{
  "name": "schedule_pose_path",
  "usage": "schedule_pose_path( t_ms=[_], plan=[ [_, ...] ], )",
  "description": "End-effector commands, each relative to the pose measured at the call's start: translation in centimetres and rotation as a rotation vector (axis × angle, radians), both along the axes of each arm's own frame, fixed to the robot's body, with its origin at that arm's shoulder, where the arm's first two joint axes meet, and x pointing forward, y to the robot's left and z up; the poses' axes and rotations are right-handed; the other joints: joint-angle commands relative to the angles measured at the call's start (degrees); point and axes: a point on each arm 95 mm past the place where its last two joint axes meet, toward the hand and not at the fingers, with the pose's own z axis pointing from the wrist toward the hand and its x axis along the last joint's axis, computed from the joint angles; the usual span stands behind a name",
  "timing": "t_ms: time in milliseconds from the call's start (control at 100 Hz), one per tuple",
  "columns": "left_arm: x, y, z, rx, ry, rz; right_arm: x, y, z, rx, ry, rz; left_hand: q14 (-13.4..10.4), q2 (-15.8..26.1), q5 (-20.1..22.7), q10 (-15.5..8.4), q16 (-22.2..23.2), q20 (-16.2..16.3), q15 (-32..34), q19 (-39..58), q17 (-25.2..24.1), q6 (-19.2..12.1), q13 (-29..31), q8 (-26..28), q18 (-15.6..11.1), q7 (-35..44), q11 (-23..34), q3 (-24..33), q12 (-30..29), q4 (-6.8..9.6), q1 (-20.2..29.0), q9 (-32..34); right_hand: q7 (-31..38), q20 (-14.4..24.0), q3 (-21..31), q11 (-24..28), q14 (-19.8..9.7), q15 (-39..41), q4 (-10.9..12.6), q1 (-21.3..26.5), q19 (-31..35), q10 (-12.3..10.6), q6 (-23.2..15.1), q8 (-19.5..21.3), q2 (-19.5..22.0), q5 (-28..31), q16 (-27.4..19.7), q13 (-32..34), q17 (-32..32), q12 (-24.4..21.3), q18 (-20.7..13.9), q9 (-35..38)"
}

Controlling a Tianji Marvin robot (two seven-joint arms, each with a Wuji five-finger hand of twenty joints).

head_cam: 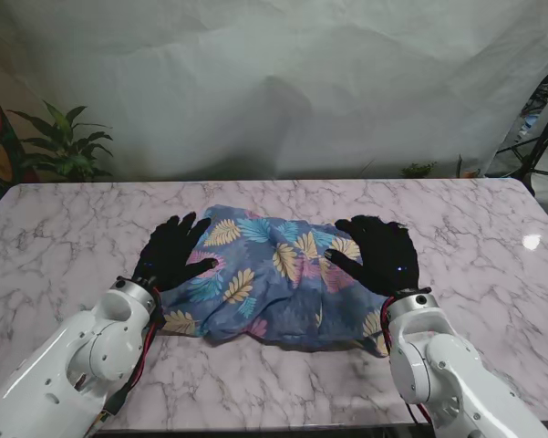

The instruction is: Put a pillowcase on a pillow

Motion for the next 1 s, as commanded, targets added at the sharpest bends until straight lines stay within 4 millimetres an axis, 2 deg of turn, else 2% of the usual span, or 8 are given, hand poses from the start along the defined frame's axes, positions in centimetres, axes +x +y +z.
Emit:
schedule_pose_path(
  t_ms=[0, 140, 230, 330, 590, 990],
  plan=[
    [-1.0, -0.3, -1.4, -0.009, 0.054, -0.004, -0.4, -0.4, -2.0, 0.038, 0.043, -0.028, -0.4, 2.9, -1.1, -1.1, -1.7, -1.1, -2.1, -3.7, -0.7, -0.4, -1.4, -0.8, -0.4, -1.6, -1.5, -1.7, -1.5, 0.89, -1.5, -2.4, -1.0, -1.6, -1.6, -0.8, -1.3, -1.1, 0.0, -2.0, -2.3, 0.5, 2.2, -1.8, 3.5, -2.8, -1.2, -2.6, -1.9, -0.7, -2.8, -2.8],
    [-1.5, 0.0, -2.3, -0.035, 0.078, 0.034, -0.5, -0.8, -3.2, 0.149, 0.054, -0.034, -1.4, 3.0, -1.1, -1.6, -3.1, -1.5, -2.2, -5.9, -0.1, -0.7, -1.4, -1.5, -1.5, -2.3, -1.6, -1.7, -2.2, 0.88, -1.7, -2.4, -2.1, -3.3, -5.2, -5.3, -1.8, -2.6, 0.2, -1.3, -4.6, 1.4, 4.2, -5.3, 6.5, -4.4, -2.3, -4.3, -2.9, -3.1, -3.8, -3.1],
    [-1.5, 0.3, -2.5, -0.051, 0.099, 0.044, -0.7, -1.1, -3.3, 0.168, 0.076, -0.023, -2.2, 3.6, -1.0, -1.7, -4.7, -2.8, -2.6, -7.4, 0.4, -0.9, -1.4, -2.5, -2.3, -2.6, -2.0, -1.7, -3.4, 0.90, -1.9, -2.6, -5.8, -4.7, -6.9, -9.0, -2.2, -4.5, 0.2, -1.5, -6.6, 1.8, 5.5, -8.7, 9.0, -4.2, -3.4, -5.3, -3.7, -4.7, -4.5, -3.2],
    [-1.6, 0.5, -2.7, -0.065, 0.121, 0.056, -0.8, -1.2, -3.4, 0.198, 0.081, -0.022, -2.4, 3.8, -1.0, -1.5, -6.2, -4.0, -2.8, -8.3, 0.7, -0.9, -1.5, -3.5, -2.8, -2.7, -2.2, -1.8, -4.8, 0.89, -2.2, -2.7, -5.9, -4.9, -6.9, -9.1, -2.0, -5.3, 0.2, -1.6, -6.8, 2.2, 6.1, -9.1, 9.4, -4.1, -3.9, -5.0, -3.7, -4.6, -4.8, -3.3],
    [-1.5, 0.8, -3.2, -0.080, 0.139, 0.082, -1.1, -1.6, -3.7, 0.228, 0.103, -0.034, -2.5, 3.8, -1.0, -1.2, -7.0, -4.7, -2.8, -8.6, 0.8, -0.8, -1.6, -4.1, -3.0, -2.6, -2.3, -1.7, -5.6, 0.91, -2.1, -2.9, -5.2, -5.2, -6.9, -7.9, -1.8, -6.9, 0.2, -1.3, -7.0, 2.4, 6.2, -9.1, 9.4, -3.3, -4.9, -3.3, -3.3, -4.0, -4.5, -3.0],
    [-1.3, 0.0, -3.8, -0.108, 0.125, 0.091, -0.9, -1.5, -3.9, 0.241, 0.123, -0.033, -2.6, 2.9, -1.0, -1.2, -7.5, -5.2, -2.7, -8.5, 0.9, -0.7, -1.6, -4.0, -3.0, -2.2, -2.1, -1.6, -5.9, 1.01, -1.2, -2.8, -4.5, -5.4, -6.9, -5.6, -1.8, -7.2, 0.3, -0.8, -7.2, 2.1, 5.8, -8.9, 9.1, -2.4, -5.0, -2.4, -3.1, -2.9, -4.3, -3.0]
  ],
)
